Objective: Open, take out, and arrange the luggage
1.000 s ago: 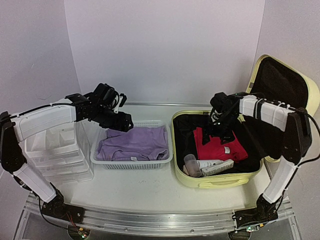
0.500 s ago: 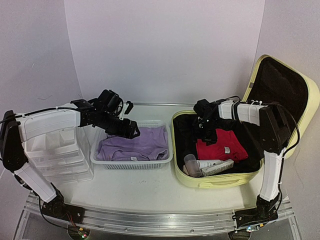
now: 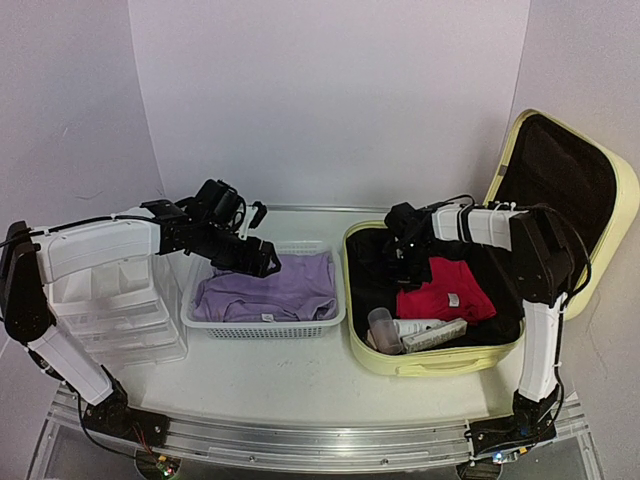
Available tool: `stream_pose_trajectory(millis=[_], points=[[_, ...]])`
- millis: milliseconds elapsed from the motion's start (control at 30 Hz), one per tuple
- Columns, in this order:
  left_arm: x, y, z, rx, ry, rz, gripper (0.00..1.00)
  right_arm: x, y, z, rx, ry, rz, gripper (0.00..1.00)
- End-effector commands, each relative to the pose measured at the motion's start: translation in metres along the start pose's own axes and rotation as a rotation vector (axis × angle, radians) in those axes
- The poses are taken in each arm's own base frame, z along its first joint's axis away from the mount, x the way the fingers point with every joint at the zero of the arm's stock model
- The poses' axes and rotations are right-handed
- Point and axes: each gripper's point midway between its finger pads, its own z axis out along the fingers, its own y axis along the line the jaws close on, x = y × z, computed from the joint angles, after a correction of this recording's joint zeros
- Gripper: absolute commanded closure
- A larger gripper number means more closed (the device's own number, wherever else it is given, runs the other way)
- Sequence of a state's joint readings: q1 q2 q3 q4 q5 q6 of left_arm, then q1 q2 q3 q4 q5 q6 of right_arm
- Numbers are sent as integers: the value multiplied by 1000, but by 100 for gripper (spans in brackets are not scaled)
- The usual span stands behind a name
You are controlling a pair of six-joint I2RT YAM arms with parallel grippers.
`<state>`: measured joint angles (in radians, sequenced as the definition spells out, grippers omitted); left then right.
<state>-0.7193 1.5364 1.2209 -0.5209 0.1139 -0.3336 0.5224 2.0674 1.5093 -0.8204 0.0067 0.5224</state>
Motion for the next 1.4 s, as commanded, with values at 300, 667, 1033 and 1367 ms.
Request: stream_pose_trajectory(millis=[300, 667, 1033, 1367], points=[[-19, -14, -18, 57, -75, 14, 20, -22, 21, -44, -150, -98, -47, 100], [-23, -21, -19, 82, -76, 12, 20, -25, 15, -38, -198, -68, -40, 77], [-22, -21, -19, 87, -72, 11, 19, -41, 20, -25, -204, -79, -37, 63], [-20, -21, -20, 87, -69, 7, 19, -37, 11, -26, -185, -76, -9, 83]])
